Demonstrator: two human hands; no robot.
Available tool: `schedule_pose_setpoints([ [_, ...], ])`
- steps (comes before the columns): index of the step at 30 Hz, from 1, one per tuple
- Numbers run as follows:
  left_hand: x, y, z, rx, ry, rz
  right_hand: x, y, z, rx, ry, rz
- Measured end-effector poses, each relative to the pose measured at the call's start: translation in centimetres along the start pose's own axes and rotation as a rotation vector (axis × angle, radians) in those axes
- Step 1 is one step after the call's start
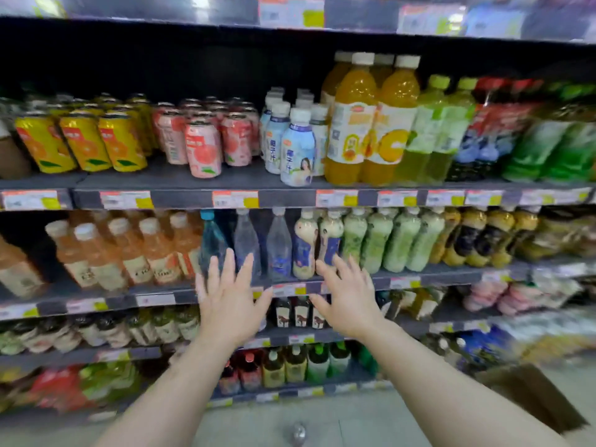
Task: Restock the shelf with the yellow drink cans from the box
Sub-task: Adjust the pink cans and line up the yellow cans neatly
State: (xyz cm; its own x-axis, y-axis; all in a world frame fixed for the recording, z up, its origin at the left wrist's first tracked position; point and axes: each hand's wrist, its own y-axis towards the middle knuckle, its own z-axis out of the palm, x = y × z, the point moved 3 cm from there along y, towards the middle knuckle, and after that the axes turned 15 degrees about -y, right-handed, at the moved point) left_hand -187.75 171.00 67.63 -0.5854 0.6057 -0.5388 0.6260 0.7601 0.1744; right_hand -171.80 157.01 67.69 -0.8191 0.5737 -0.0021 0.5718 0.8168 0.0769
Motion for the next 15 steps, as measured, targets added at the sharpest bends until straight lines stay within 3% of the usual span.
schedule_pose_setpoints([
  [15,4.4,-4.1,14.0,0.209,-0.084,0.055,-3.5,-5.5,13.7,0.03,0.118,0.152],
])
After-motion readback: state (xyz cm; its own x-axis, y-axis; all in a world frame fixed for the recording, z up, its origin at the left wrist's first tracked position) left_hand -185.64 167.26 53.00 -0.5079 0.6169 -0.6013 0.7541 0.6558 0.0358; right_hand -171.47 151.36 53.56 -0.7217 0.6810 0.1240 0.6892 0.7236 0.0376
